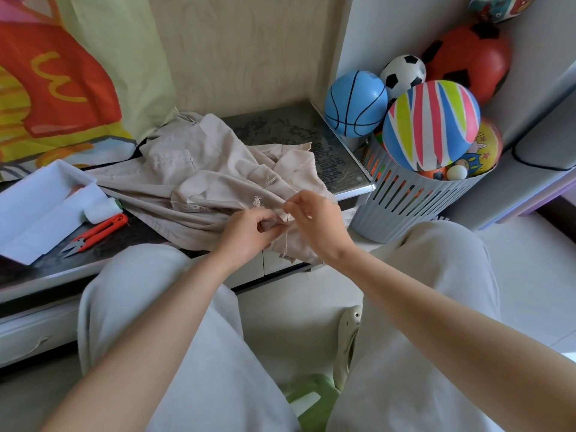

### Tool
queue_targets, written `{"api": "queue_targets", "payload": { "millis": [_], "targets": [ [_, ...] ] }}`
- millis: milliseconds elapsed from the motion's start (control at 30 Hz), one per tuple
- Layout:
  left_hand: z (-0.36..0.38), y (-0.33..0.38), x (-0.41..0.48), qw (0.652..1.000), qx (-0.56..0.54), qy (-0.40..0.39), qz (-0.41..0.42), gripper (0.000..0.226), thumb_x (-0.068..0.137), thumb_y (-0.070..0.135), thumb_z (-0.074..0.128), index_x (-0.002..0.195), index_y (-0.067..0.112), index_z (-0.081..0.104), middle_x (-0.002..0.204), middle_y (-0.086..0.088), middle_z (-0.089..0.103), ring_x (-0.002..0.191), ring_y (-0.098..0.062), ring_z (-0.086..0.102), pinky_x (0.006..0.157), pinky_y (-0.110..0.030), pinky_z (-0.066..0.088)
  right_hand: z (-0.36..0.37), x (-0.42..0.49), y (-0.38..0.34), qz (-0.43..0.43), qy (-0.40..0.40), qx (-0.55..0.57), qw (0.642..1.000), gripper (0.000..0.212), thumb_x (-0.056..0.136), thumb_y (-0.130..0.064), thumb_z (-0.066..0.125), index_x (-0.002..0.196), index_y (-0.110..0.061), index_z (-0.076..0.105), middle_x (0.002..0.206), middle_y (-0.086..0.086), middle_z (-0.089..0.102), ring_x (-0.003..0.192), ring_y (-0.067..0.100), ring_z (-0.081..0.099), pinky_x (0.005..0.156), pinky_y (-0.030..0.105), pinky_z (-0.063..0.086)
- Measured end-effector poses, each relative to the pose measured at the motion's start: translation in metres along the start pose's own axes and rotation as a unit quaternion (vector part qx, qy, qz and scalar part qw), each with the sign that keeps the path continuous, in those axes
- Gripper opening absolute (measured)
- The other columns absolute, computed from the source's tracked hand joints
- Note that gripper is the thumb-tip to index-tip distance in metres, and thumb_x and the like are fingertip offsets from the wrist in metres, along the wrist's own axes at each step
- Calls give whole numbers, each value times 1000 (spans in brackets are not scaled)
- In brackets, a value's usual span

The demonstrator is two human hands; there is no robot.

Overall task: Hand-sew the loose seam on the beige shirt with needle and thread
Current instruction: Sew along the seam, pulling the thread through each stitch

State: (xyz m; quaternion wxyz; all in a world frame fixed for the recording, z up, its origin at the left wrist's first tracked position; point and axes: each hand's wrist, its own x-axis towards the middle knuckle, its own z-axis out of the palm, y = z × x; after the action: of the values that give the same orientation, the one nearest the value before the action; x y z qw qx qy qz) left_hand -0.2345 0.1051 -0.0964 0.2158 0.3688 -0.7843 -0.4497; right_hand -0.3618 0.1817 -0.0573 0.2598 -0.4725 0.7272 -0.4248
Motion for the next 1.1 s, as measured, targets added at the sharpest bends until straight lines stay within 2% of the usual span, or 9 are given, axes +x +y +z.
{"api": "queue_targets", "payload": {
  "millis": [67, 167, 267, 400, 600, 700, 900, 1033, 1100],
  "targets": [
    [2, -3, 1, 1000, 1, -13, -6, 5, 82, 21, 72, 85, 17, 72, 62, 4, 56, 54, -10, 50, 61, -33, 48, -3, 0, -6, -4, 21, 53, 998, 14, 97, -13, 46, 89, -9, 56, 82, -4, 67, 80, 9, 63, 70, 14, 45],
    [5, -3, 2, 999, 37, -12, 0, 6, 83, 14, 72, 78, 14, 68, 60, 6, 50, 49, -2, 45, 56, -23, 40, -8, 1, -11, 4, 28, 129, 991, 17, 101, -15, 38, 85, -17, 46, 70, -5, 65, 78, 16, 67, 80, 29, 51],
    [6, -4, 2, 999, 42, 1, -1, 10, 83, 15, 71, 78, 7, 68, 59, 3, 50, 53, -11, 47, 59, -35, 49, -13, 0, -6, 14, 32, 127, 991, 18, 101, -18, 34, 89, -17, 46, 67, -9, 51, 63, 10, 52, 74, 43, 53],
    [4, -5, 4, 998, 64, 10, 5, 14, 83, 22, 71, 81, 9, 67, 62, 0, 48, 60, -17, 47, 62, -32, 44, -24, -3, 5, 6, 8, -6, 1000, 22, 102, -20, 34, 99, -7, 51, 75, -9, 46, 62, 3, 40, 56, 13, 35],
    [3, -4, 3, 998, 65, -2, 15, 17, 82, 18, 71, 74, 31, 64, 76, 4, 61, 67, -13, 56, 69, -34, 46, -41, -7, 22, 25, -142, -186, 972, 24, 94, -28, 55, 90, -6, 62, 64, -5, 51, 53, 4, 43, 48, 9, 36],
    [1, -4, 3, 998, 67, -1, 14, 22, 82, 19, 71, 74, 37, 63, 80, 1, 64, 70, -17, 60, 72, -38, 51, -42, -7, 28, 18, -161, -228, 960, 24, 92, -22, 59, 91, 0, 68, 78, 8, 64, 56, 7, 46, 56, 17, 40],
    [1, -2, 0, 996, 82, -20, 2, 5, 80, 18, 74, 78, 21, 69, 84, -2, 63, 76, -19, 59, 75, -35, 47, -50, -5, 21, 26, -94, -194, 976, 22, 94, -24, 54, 96, -6, 66, 91, 5, 65, 79, 19, 58, 71, 28, 46],
    [2, 1, -4, 995, 86, -45, 7, 25, 79, 13, 75, 69, 33, 62, 75, 3, 57, 62, -1, 49, 61, -15, 37, -49, -1, 4, 11, -36, -105, 994, 16, 96, -25, 50, 90, -12, 58, 90, -7, 61, 77, 5, 53, 68, 22, 43],
    [3, -1, -4, 995, 87, -46, 5, 31, 79, 13, 75, 66, 37, 61, 71, 8, 54, 60, 1, 47, 60, -14, 35, -46, -2, -5, 5, -38, -20, 999, 18, 98, -22, 46, 83, -14, 54, 93, -5, 64, 70, -2, 54, 66, 17, 42]
  ]
}}
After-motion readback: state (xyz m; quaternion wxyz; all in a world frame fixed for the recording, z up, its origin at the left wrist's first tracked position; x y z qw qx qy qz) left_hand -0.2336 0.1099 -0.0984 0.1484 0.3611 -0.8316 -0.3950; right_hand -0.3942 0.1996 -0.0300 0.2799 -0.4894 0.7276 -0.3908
